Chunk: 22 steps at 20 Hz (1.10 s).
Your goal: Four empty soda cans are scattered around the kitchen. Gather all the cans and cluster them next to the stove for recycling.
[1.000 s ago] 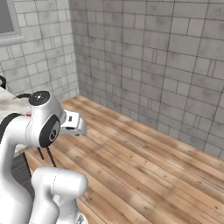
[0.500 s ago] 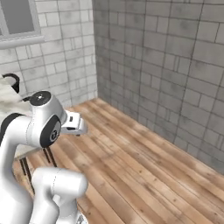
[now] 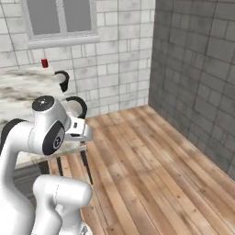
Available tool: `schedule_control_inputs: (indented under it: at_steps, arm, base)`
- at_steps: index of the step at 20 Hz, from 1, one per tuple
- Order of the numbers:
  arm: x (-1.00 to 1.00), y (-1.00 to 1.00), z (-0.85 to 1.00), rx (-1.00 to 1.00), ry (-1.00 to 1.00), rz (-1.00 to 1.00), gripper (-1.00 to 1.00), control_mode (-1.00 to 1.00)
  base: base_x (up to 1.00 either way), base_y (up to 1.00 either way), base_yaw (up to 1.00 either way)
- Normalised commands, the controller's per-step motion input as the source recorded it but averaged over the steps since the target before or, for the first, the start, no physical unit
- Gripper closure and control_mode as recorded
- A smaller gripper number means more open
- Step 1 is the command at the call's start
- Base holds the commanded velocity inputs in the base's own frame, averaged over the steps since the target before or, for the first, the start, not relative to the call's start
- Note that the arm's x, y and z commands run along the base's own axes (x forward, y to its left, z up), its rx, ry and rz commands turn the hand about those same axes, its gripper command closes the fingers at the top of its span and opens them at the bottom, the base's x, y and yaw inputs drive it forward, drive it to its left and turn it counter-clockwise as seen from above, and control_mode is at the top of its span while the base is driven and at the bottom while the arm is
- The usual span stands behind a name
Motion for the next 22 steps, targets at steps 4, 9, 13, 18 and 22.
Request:
schedule_control_inputs:
  at_steps: [4, 9, 13, 18, 22]
  arm:
    - [0.0, 0.0, 0.0, 0.0, 0.0, 0.0, -1.0, 1.0]
    - [0.0, 0.0, 0.0, 0.0, 0.0, 0.0, -1.0, 1.0]
    - [0.0, 0.0, 0.0, 0.0, 0.0, 0.0, -1.0, 1.0]
    - [0.0, 0.0, 0.0, 0.0, 0.0, 0.0, -1.0, 1.0]
    - [0.0, 0.0, 0.0, 0.0, 0.0, 0.0, -1.0, 1.0]
  base:
    - [0.0, -0.04, 0.5]
    - [0.0, -0.16, 0.47]
    - [0.0, -0.3, 0.41]
    - [-0.01, -0.41, 0.3]
    - [-0.06, -0.56, 0.21]
